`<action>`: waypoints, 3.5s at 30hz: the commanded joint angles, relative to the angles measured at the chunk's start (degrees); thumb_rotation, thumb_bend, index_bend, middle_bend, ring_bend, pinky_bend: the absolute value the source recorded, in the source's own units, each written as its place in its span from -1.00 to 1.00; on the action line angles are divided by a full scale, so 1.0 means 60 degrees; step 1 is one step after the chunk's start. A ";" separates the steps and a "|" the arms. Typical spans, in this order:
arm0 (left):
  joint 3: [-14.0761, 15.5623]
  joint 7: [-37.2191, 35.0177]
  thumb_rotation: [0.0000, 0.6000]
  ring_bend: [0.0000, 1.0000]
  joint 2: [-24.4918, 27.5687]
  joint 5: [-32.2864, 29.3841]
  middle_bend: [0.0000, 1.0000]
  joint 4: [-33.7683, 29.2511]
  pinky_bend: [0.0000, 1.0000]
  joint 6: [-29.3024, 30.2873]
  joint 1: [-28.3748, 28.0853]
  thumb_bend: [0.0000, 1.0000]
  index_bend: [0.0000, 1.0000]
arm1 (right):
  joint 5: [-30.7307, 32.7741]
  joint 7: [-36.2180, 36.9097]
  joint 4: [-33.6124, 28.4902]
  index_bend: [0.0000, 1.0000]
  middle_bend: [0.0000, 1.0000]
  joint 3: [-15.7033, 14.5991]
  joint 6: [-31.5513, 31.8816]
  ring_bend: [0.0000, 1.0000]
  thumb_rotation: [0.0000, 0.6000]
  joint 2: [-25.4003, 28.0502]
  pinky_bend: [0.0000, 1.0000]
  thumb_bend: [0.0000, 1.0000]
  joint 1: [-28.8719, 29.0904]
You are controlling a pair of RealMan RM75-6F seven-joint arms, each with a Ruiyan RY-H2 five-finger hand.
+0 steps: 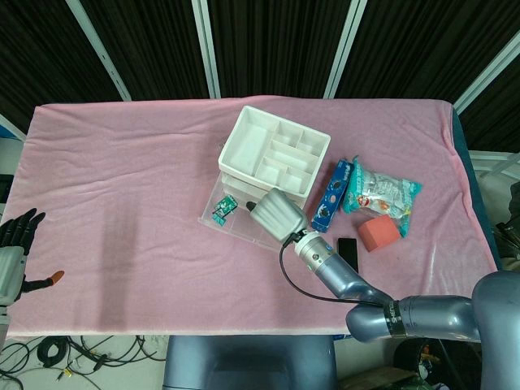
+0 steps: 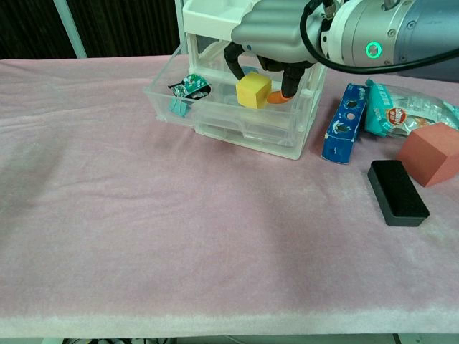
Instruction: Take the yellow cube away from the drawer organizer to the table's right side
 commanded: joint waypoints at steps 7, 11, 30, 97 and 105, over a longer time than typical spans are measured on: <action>0.0002 -0.0002 1.00 -1.00 -0.0003 0.0005 -1.00 0.0002 -1.00 -0.0001 -0.0002 -1.00 -1.00 | 0.0015 -0.0023 -0.0028 -0.18 1.00 -0.0006 0.0015 1.00 1.00 0.0042 0.83 -0.59 -0.0002; 0.0005 0.0008 1.00 -1.00 -0.0004 0.0011 -1.00 0.0003 -1.00 0.0007 0.0001 -1.00 -1.00 | 0.0016 -0.0024 -0.0043 -0.18 1.00 -0.0014 0.0010 1.00 1.00 0.0047 0.83 -0.60 -0.0002; 0.0001 0.0055 1.00 -1.00 -0.0024 0.0005 -1.00 -0.0010 -1.00 0.0030 0.0007 -1.00 -1.00 | 0.0048 -0.0094 -0.0103 -0.18 1.00 -0.0059 0.0037 1.00 1.00 0.0060 0.83 -0.60 -0.0003; 0.0060 0.0439 1.00 -1.00 -0.0176 0.0275 -1.00 0.0011 -1.00 0.0429 0.0128 -1.00 -1.00 | -0.3999 0.3039 -0.3944 0.26 1.00 -0.1059 0.2955 1.00 1.00 0.6005 0.83 -0.49 -0.3858; 0.0113 0.0524 1.00 -1.00 -0.0230 0.0453 -1.00 0.0055 -1.00 0.0574 0.0174 -1.00 -1.00 | -0.4615 0.3971 -0.2680 0.26 1.00 -0.2027 0.2937 1.00 1.00 0.5358 0.83 -0.49 -0.5309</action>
